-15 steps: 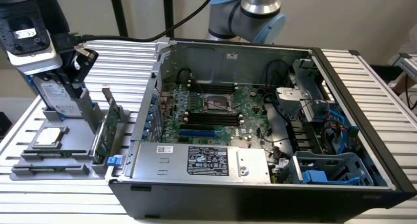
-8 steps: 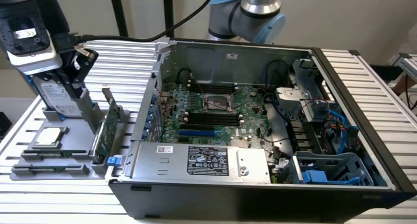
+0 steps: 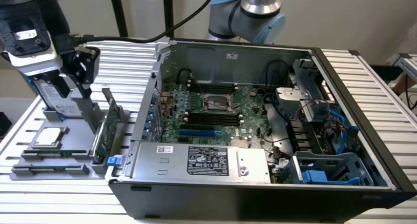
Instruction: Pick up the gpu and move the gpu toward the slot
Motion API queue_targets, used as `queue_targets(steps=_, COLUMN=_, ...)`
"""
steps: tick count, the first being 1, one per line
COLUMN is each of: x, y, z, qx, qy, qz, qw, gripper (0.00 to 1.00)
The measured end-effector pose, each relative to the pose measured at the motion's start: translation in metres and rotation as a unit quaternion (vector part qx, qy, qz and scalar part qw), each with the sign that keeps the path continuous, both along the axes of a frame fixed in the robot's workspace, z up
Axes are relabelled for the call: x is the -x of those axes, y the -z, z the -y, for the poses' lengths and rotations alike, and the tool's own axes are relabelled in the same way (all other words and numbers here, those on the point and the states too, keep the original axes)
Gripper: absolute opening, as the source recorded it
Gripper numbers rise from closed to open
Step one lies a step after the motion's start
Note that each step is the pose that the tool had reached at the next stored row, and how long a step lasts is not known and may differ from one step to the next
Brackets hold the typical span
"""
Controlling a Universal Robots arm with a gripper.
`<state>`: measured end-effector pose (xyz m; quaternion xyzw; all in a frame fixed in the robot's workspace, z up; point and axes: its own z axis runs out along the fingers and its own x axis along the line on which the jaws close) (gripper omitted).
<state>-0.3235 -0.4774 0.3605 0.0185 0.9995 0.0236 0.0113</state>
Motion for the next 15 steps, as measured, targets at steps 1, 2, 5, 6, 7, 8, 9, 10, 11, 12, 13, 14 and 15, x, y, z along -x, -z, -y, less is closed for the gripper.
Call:
queue_targets(steps=1, x=0.0, y=0.0018, z=0.0, qx=0.0, qy=0.0, qz=0.0003, qw=1.0, gripper=0.42)
queue_targets(steps=2, x=0.001, y=0.0036, z=0.0, qx=0.0, qy=0.0, qz=0.0005, qw=1.0, gripper=0.48)
queue_targets(steps=5, x=0.003, y=0.0092, z=0.0, qx=0.0, qy=0.0, qz=0.0013, qw=1.0, gripper=0.48)
queue_targets(steps=6, x=0.003, y=0.011, z=-0.0001, qx=0.0, qy=0.0, qz=0.0019, qw=1.0, gripper=0.48)
queue_targets(steps=7, x=0.003, y=0.0127, z=-0.0001, qx=0.0, qy=0.0, qz=0.0026, qw=1.0, gripper=0.48)
queue_targets(steps=8, x=0.003, y=0.0145, z=-0.0002, qx=0.0, qy=0.0, qz=0.0031, qw=1.0, gripper=0.48)
queue_targets(steps=9, x=0.003, y=0.0164, z=-0.0003, qx=0.0, qy=0.0, qz=0.0036, qw=1.0, gripper=0.48)
queue_targets(steps=10, x=0.003, y=0.0182, z=-0.0004, qx=0.0, qy=0.0, qz=0.0039, qw=1.0, gripper=0.48)
queue_targets(steps=11, x=0.003, y=0.02, z=-0.0004, qx=0.0, qy=0.0, qz=0.0041, qw=1.0, gripper=0.48)
queue_targets(steps=12, x=0.003, y=0.0218, z=-0.0005, qx=0.0, qy=0.0, qz=0.0042, qw=1.0, gripper=0.48)
queue_targets(steps=13, x=0.003, y=0.0236, z=-0.0007, qx=0.0, qy=0.0, qz=0.0042, qw=1.0, gripper=0.48)
queue_targets(steps=14, x=0.003, y=0.0256, z=-0.0008, qx=0.0, qy=0.0, qz=0.0042, qw=1.0, gripper=0.48)
queue_targets(steps=15, x=0.003, y=0.0273, z=-0.0009, qx=0.0, qy=0.0, qz=0.0042, qw=1.0, gripper=0.48)
